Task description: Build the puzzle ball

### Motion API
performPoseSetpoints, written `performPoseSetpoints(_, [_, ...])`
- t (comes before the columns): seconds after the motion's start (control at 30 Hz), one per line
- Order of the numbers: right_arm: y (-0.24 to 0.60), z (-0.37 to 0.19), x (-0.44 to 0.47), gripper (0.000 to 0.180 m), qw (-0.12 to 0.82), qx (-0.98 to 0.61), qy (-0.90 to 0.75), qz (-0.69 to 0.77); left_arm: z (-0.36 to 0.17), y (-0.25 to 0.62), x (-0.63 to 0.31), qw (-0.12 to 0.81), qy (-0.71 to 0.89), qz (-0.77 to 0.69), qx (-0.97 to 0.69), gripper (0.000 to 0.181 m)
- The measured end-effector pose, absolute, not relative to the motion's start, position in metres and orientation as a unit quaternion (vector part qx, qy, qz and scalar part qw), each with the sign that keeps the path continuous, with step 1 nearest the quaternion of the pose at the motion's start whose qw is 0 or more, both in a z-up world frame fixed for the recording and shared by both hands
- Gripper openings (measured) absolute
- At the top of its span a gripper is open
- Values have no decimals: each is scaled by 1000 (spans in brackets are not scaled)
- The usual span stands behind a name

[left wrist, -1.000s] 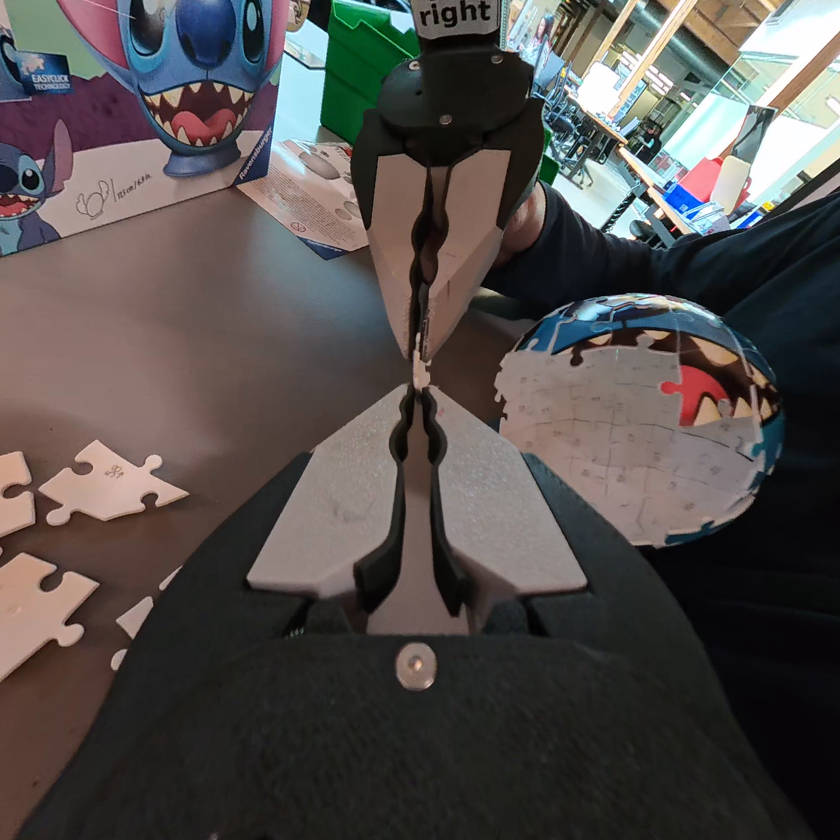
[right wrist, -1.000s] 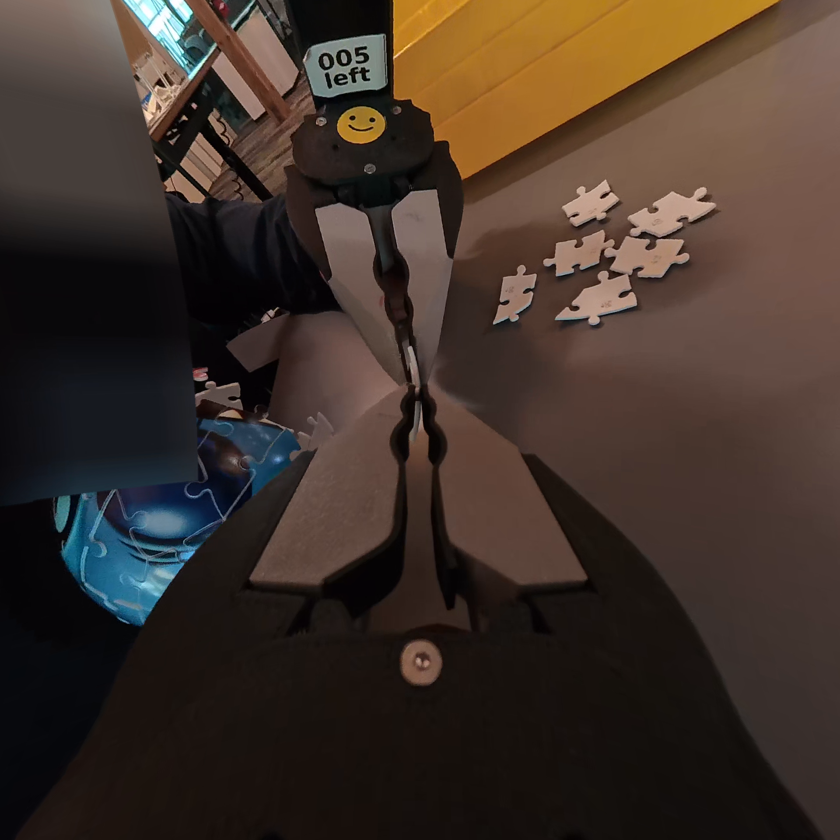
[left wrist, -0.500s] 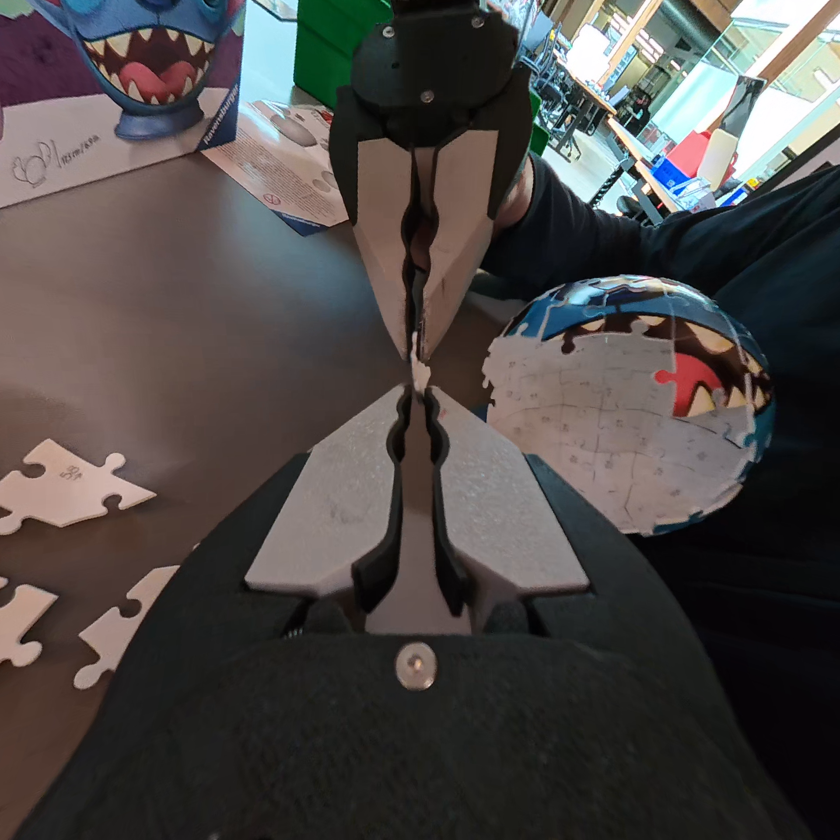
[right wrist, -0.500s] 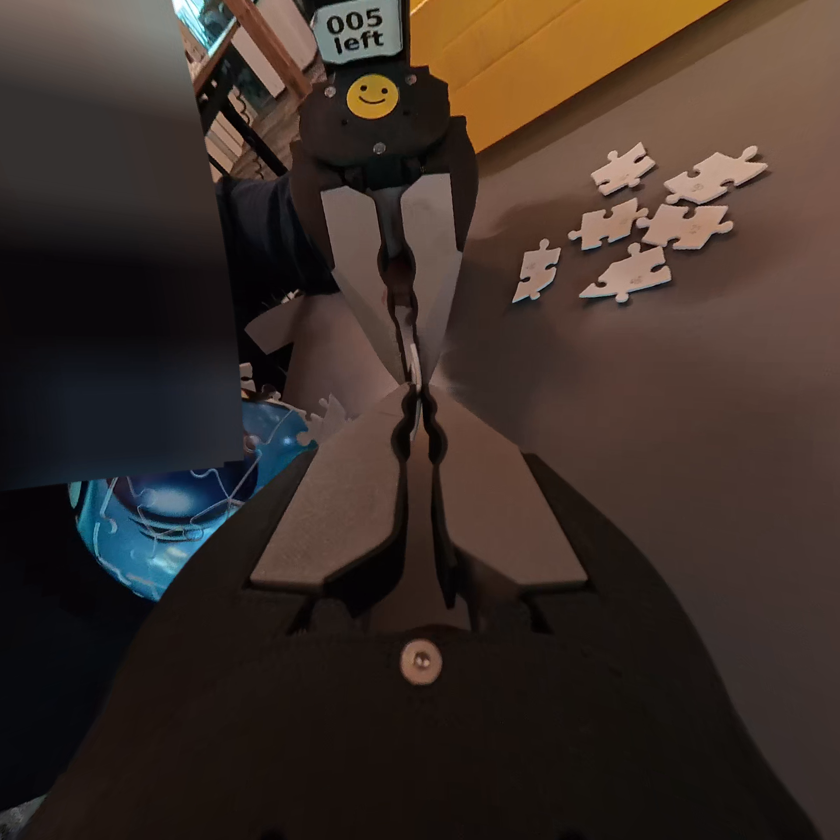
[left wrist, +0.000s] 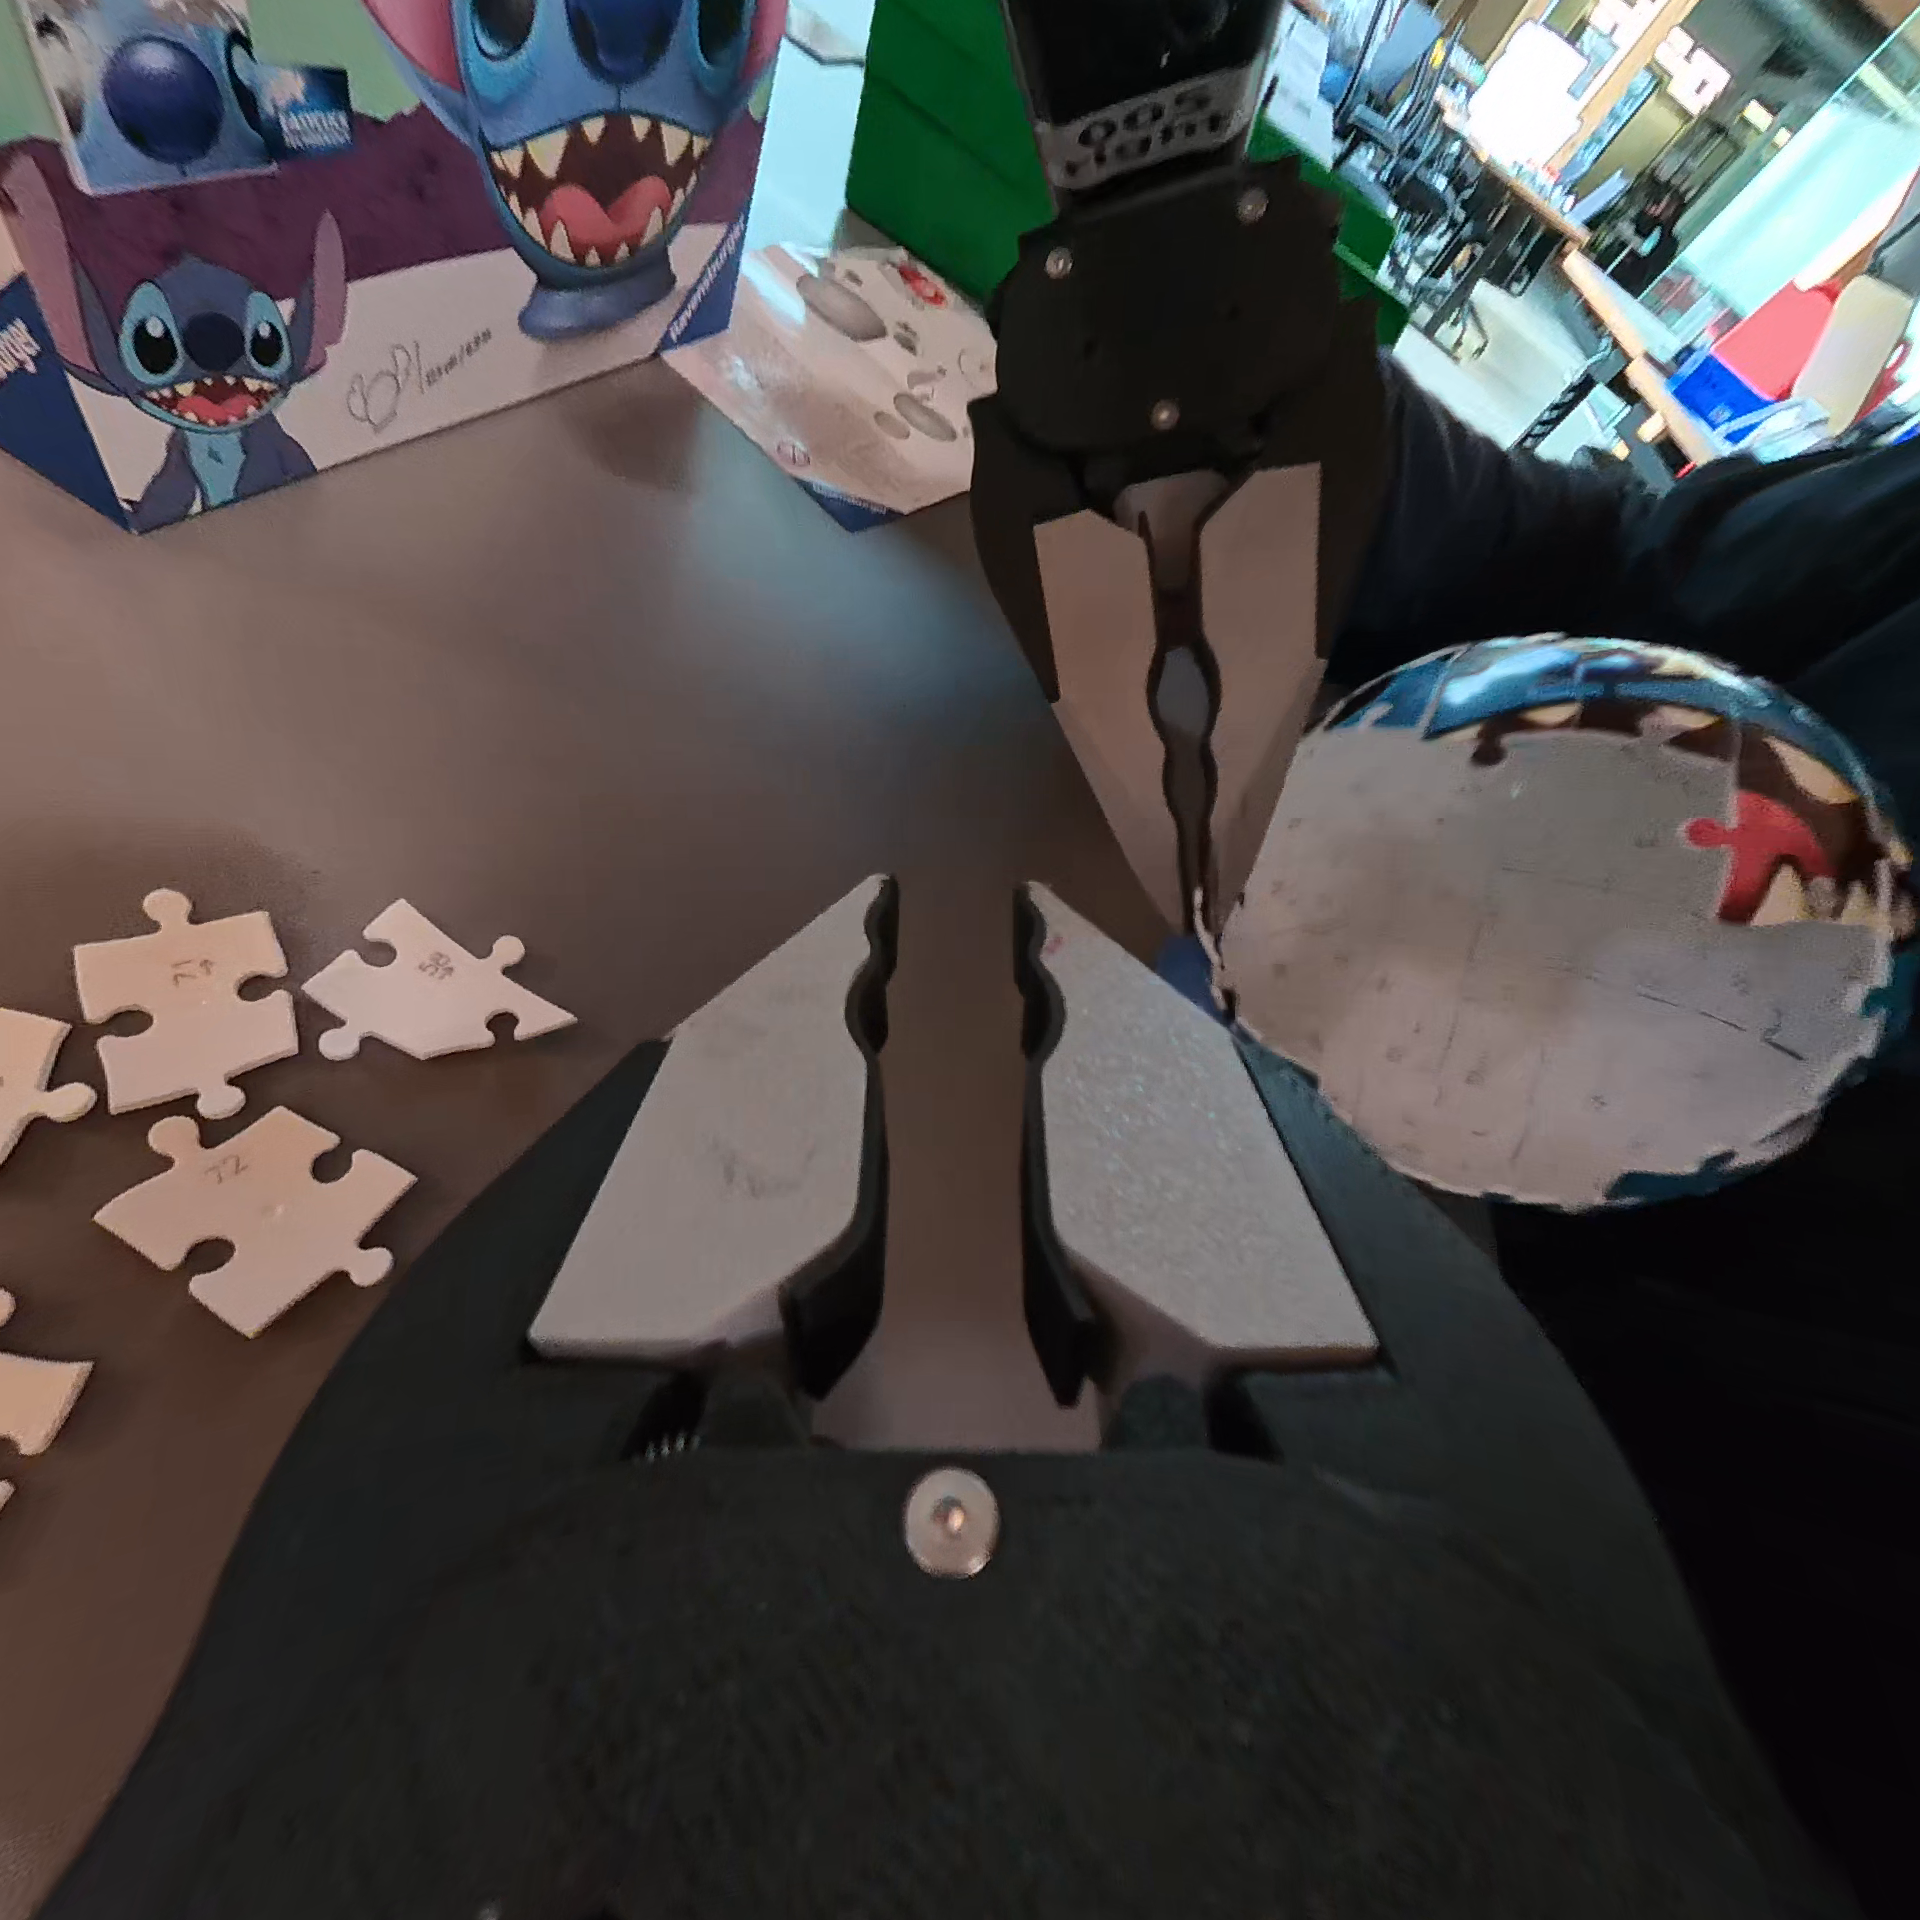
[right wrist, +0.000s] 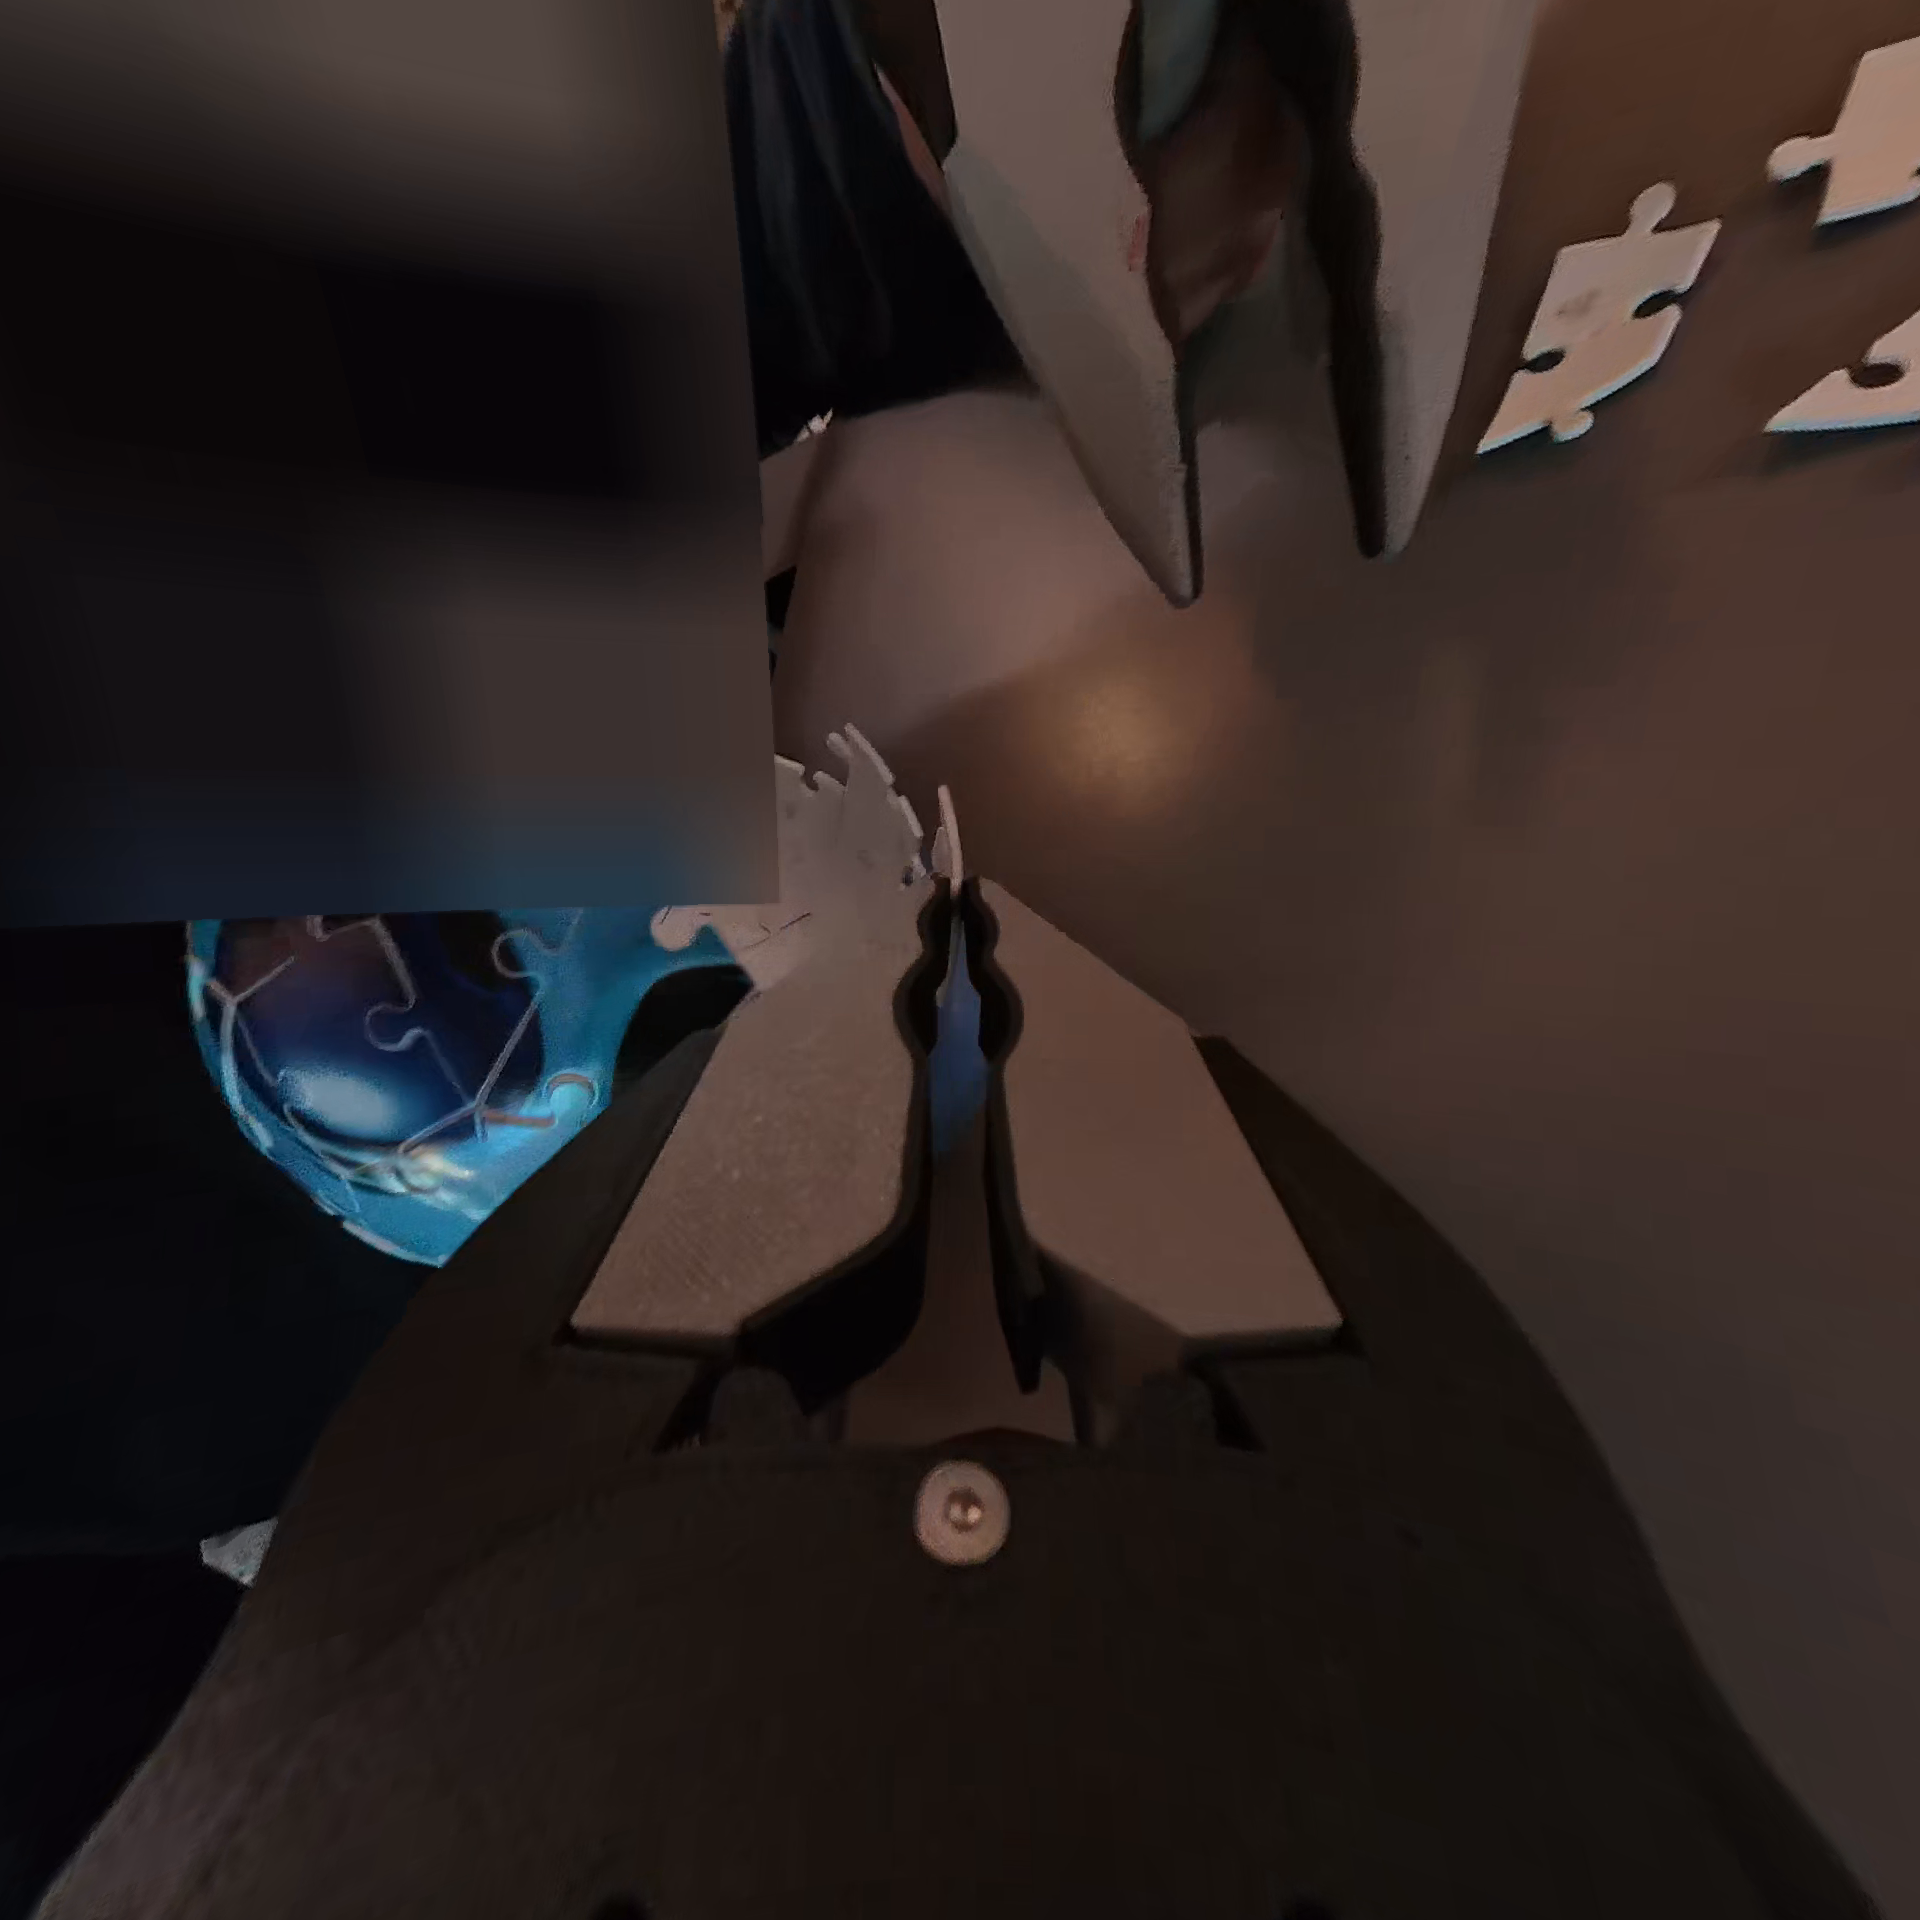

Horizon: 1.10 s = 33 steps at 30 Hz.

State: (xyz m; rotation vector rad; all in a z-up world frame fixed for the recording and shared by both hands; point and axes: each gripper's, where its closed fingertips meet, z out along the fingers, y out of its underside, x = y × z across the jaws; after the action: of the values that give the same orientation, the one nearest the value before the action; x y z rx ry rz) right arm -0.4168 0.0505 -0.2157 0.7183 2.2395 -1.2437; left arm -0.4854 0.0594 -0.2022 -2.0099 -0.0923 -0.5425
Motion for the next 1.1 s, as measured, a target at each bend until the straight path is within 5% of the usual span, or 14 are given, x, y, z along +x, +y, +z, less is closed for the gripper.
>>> performPoseSetpoints(0.8, [50,-207,-418,0,288,208,836,-418,-212,53,-458,467,-6,-269,-842,17])
performPoseSetpoints(1.1, [54,-188,-441,0,211,242,816,-482,-193,55,-452,489,-9,-296,-820,21])
